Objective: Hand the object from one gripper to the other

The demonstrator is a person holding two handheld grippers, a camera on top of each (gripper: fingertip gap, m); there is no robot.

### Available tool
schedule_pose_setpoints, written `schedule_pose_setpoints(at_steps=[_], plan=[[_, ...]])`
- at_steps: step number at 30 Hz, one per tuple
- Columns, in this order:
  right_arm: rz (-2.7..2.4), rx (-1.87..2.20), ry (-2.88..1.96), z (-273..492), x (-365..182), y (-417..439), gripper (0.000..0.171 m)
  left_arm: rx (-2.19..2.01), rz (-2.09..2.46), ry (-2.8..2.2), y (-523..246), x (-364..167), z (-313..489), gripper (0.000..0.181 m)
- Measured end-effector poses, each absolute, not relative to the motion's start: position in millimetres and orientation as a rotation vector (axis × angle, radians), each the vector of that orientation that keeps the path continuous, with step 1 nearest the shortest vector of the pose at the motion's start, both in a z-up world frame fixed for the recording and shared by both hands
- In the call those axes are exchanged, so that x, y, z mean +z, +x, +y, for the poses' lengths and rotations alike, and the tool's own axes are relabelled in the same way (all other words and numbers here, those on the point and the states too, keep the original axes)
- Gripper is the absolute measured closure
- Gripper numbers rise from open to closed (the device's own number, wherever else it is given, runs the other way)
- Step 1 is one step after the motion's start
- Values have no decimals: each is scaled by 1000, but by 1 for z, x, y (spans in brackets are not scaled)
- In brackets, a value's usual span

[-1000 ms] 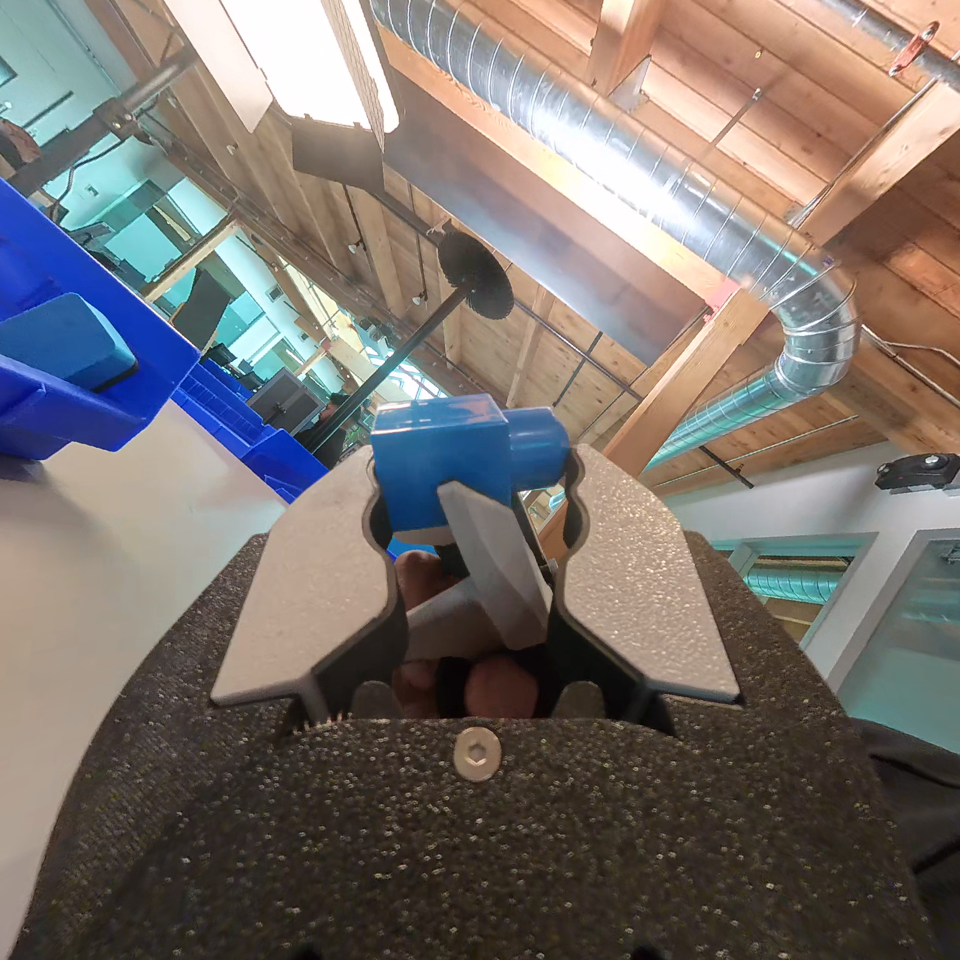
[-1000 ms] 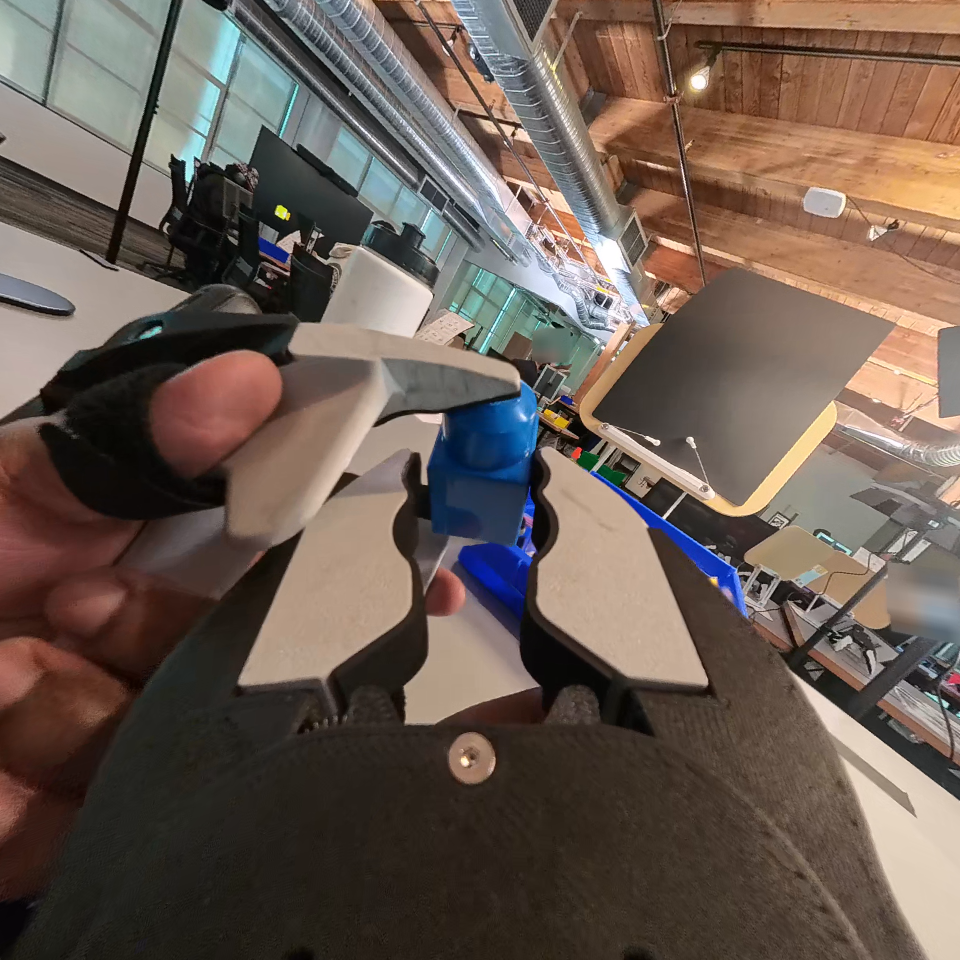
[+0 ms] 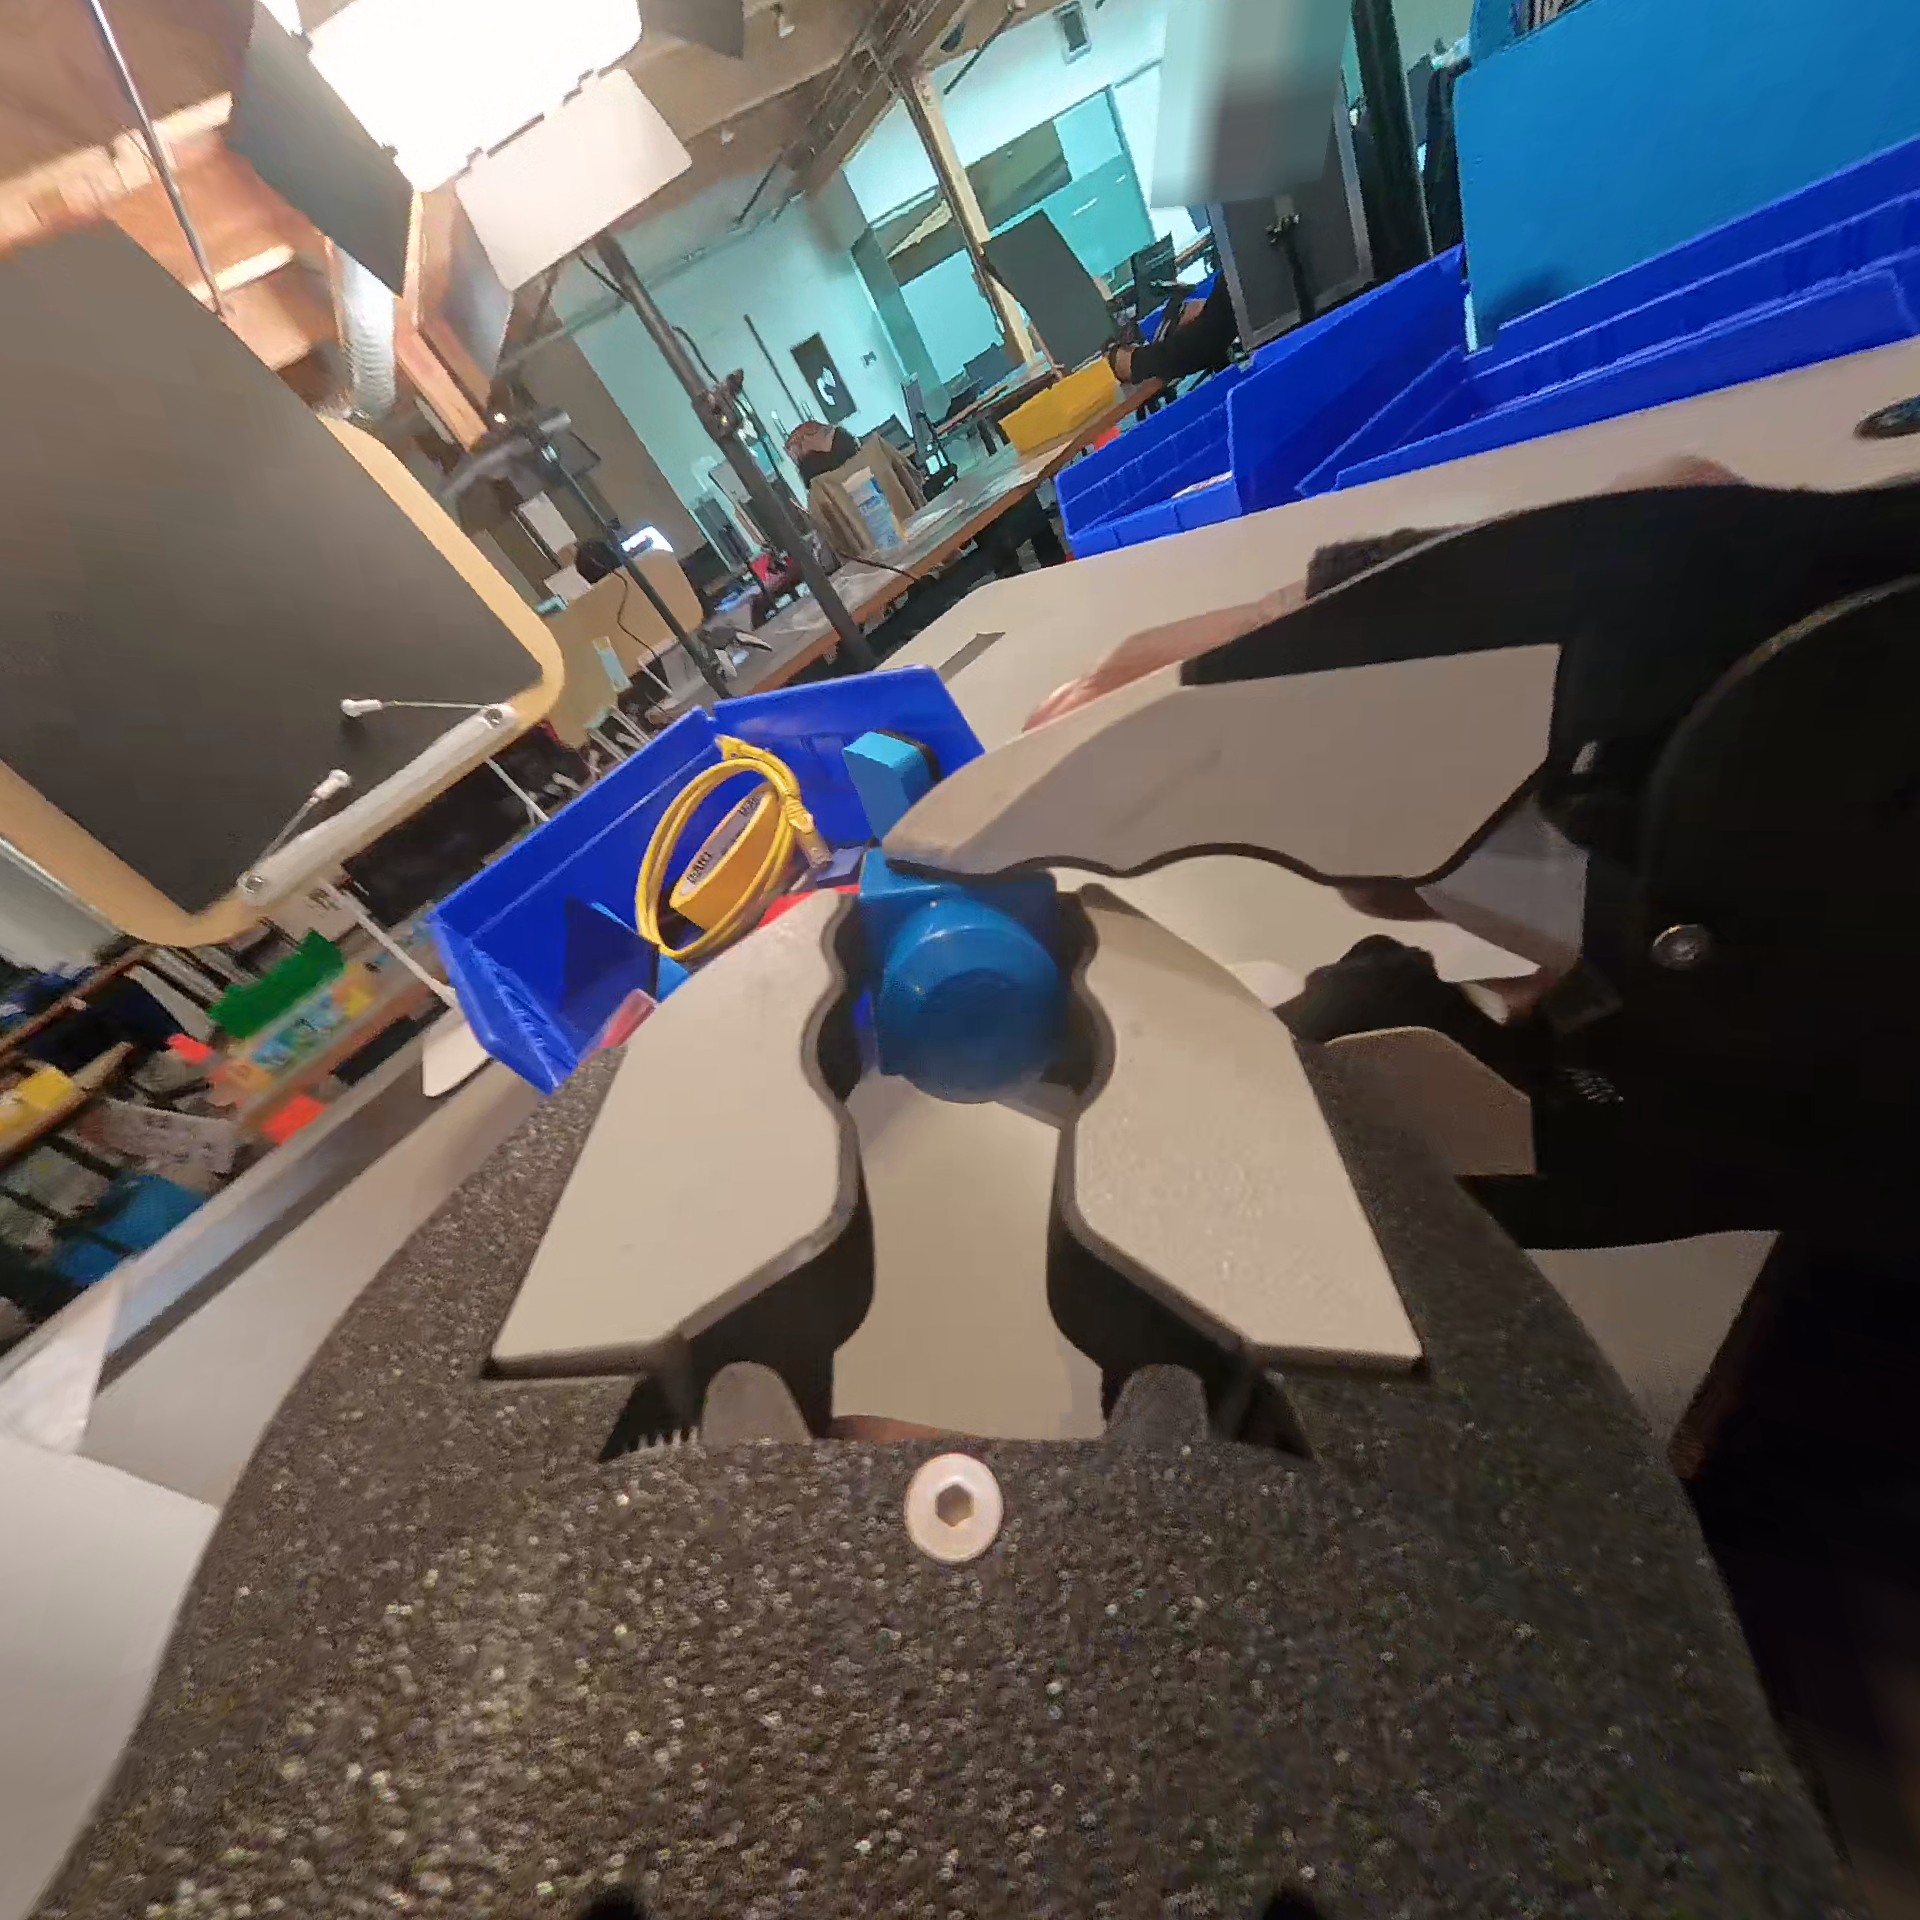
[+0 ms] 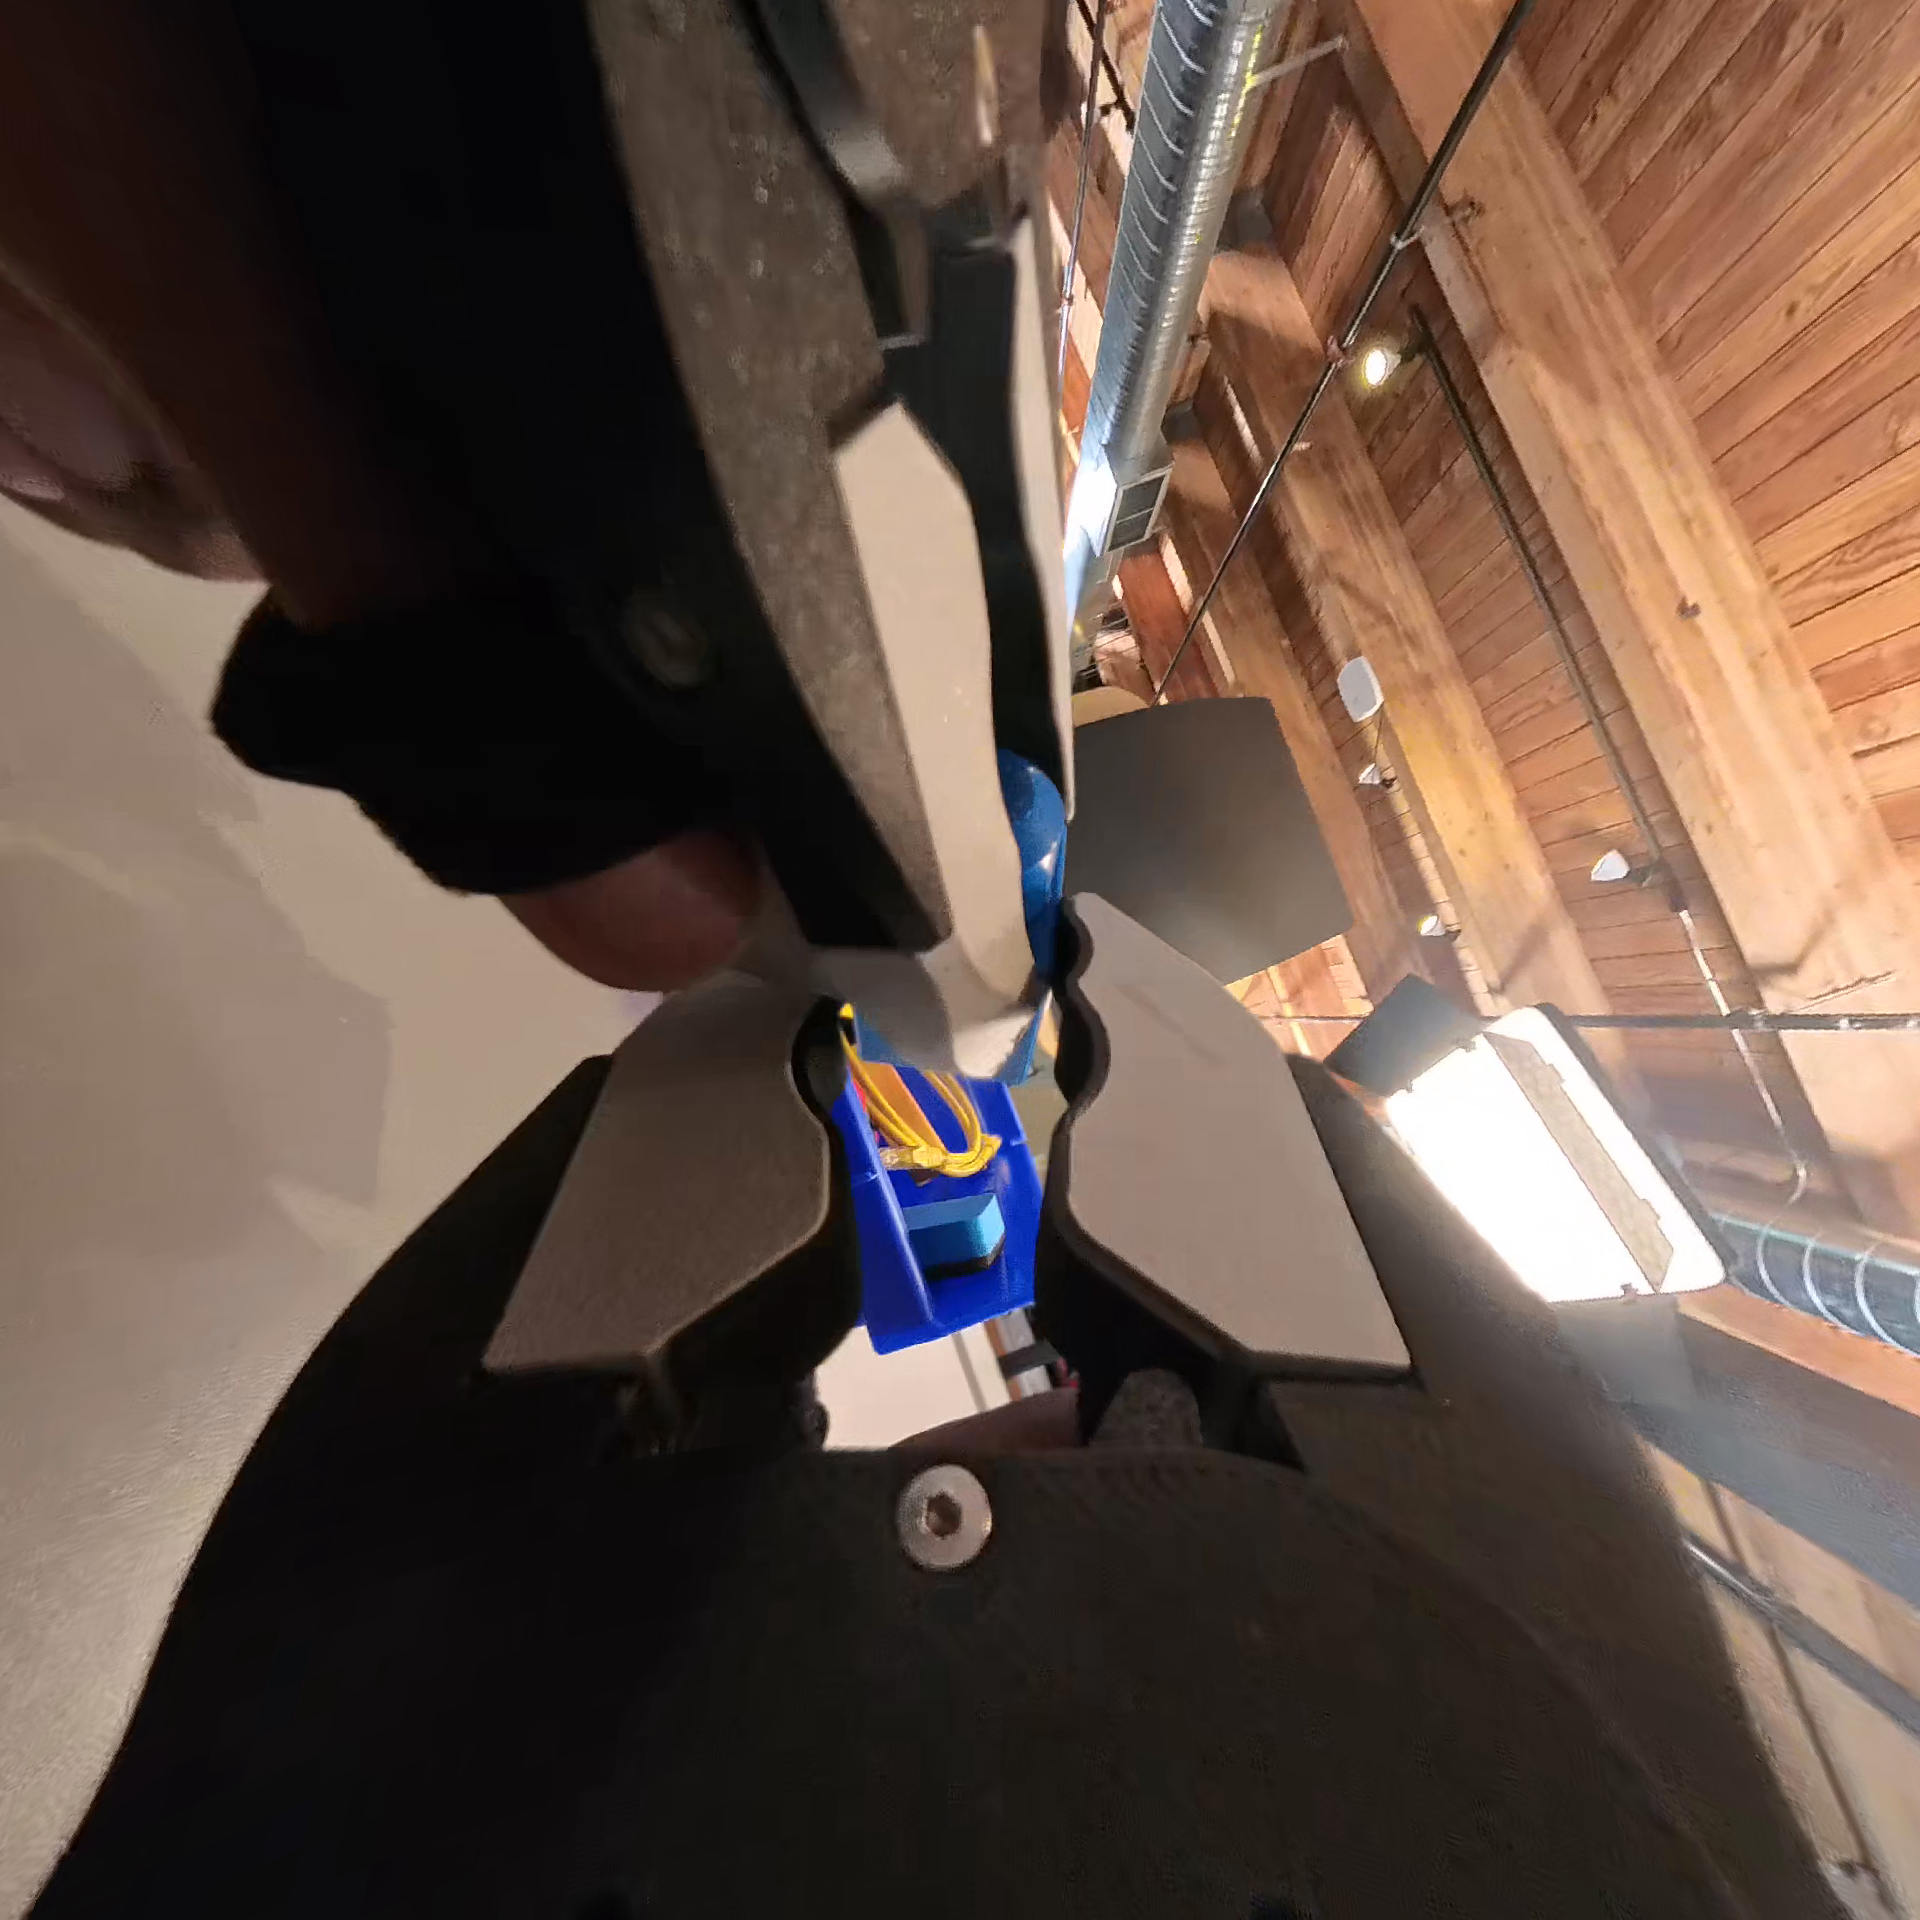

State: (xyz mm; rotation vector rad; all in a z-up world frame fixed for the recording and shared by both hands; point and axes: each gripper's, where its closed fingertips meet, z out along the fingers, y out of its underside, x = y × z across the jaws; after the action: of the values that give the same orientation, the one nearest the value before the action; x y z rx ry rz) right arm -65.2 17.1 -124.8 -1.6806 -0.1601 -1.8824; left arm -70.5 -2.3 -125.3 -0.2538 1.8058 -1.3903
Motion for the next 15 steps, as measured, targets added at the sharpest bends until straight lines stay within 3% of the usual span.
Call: schedule_pose_setpoints(at_steps=[5,12,15], plan=[[-97,-1800,-1578,11,-111,-70,128,-1618,1755,-384,-69,-110,5,145],[242,-1213,-1436,-2,-92,-69,119,-2876,1320,-795,-73,-58,42,145],[249,-1104,-1450,12,-97,-73,114,-3161,1098,-1010,-64,-66,44,145]])
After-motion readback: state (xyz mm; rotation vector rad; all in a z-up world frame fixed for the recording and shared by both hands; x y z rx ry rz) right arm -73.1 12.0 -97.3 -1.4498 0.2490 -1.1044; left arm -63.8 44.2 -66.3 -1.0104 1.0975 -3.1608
